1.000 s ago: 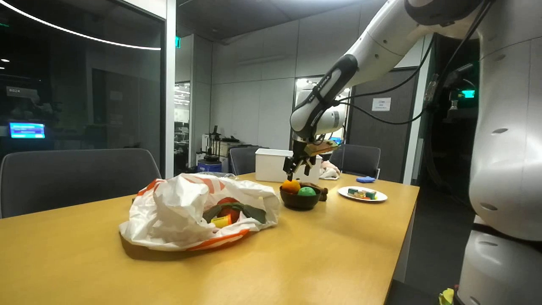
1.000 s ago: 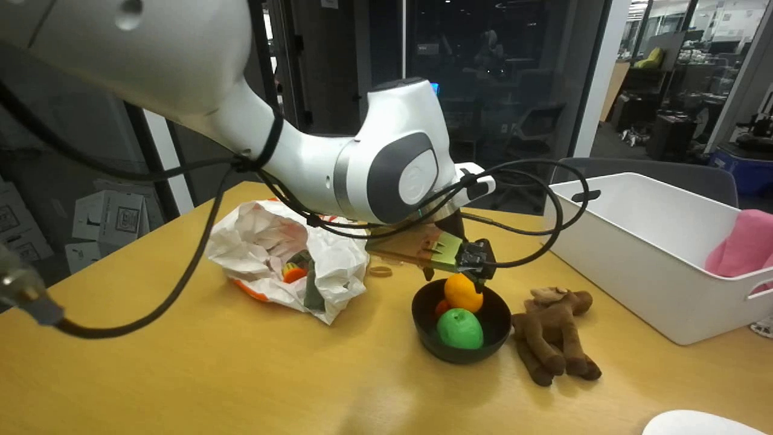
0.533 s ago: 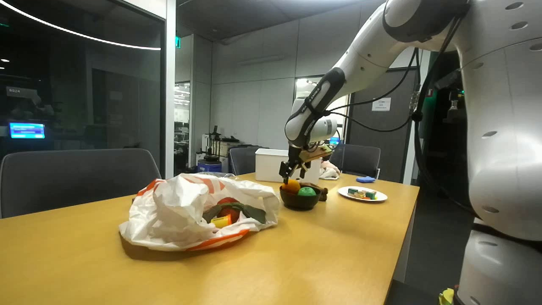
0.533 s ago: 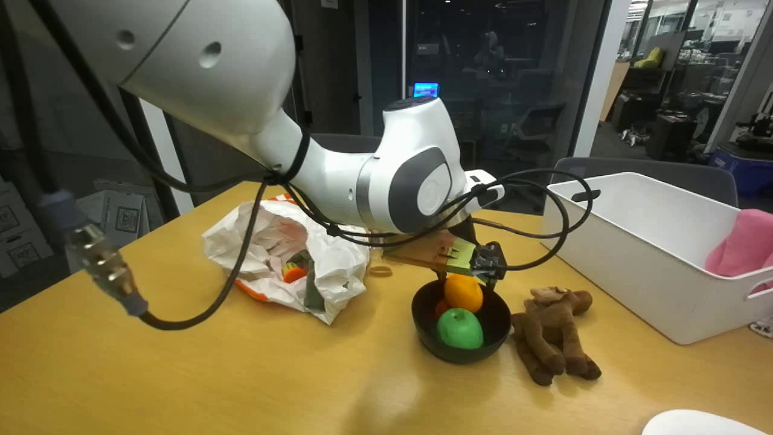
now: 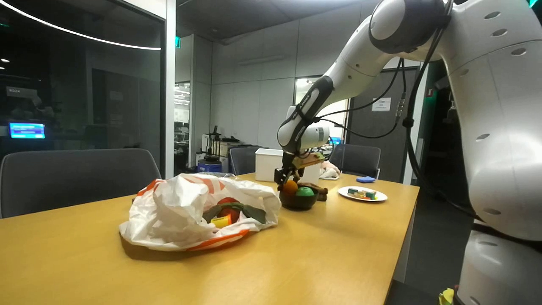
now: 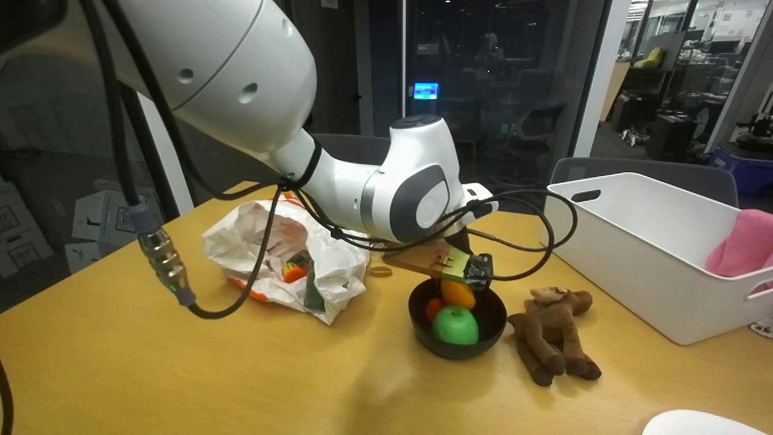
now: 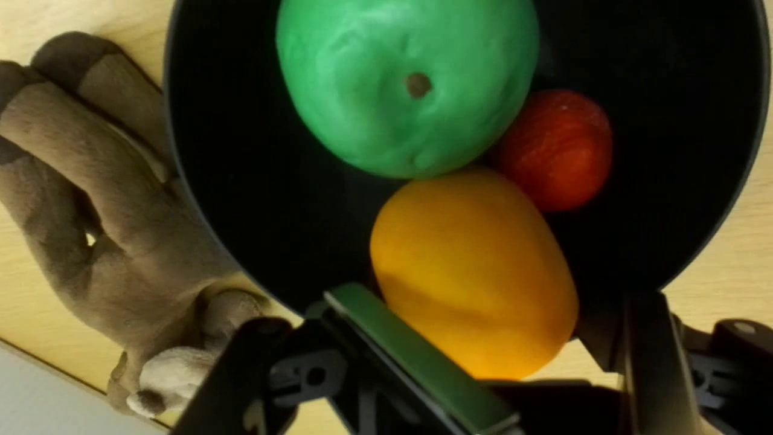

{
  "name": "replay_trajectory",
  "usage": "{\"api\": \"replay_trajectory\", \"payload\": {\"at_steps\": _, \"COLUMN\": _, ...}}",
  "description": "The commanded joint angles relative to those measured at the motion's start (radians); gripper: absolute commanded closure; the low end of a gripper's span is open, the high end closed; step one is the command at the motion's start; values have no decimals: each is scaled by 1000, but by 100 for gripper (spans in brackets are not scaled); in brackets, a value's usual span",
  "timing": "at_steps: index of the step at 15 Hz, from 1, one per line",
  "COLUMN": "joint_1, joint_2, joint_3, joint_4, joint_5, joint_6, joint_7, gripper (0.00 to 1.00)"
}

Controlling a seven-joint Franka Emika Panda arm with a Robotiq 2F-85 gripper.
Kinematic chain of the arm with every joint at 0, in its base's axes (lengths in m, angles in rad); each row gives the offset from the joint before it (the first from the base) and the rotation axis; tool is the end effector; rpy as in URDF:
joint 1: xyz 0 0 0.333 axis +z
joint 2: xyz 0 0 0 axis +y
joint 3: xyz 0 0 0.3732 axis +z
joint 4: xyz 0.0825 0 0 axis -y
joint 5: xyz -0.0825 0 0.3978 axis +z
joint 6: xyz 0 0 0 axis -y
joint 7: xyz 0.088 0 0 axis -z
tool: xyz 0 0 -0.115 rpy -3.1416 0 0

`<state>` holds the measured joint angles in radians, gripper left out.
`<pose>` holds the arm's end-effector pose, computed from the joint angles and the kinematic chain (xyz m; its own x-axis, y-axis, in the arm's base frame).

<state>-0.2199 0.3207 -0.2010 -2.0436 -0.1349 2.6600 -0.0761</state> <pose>0.5988 -0.2558 0.3546 0.9455 -0.1811 0.2707 -0.2341 -0.9558 0.1782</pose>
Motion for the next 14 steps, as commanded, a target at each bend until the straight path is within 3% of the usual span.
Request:
{"api": "replay_trajectory", "payload": {"at_steps": 1, "joint_1": -7, "joint_2": -3, "joint_3": 11, "joint_4": 14, "joint_5": 22, "joint_6": 9, "joint_7": -26, "gripper": 50}}
{"api": "replay_trajectory", "payload": {"at_steps": 6, "joint_1": 30, "joint_2": -95, "joint_3": 16, "joint_4": -34, "joint_5": -5, "joint_6": -28, "joint_7": -9, "gripper": 50}}
{"api": "replay_trajectory", "payload": {"at_steps": 10, "joint_1": 92, "joint_2": -209, "joint_3": 48, "joint_4": -70, "joint_5": -43, "joint_6": -160, "joint_7": -2, "gripper": 50}}
{"api": "replay_trajectory", "payload": {"at_steps": 14, "joint_1": 140, "joint_2": -280, "joint_3": 149, "joint_4": -99, "joint_5": 85, "joint_6": -308, "joint_7": -146, "gripper": 50}}
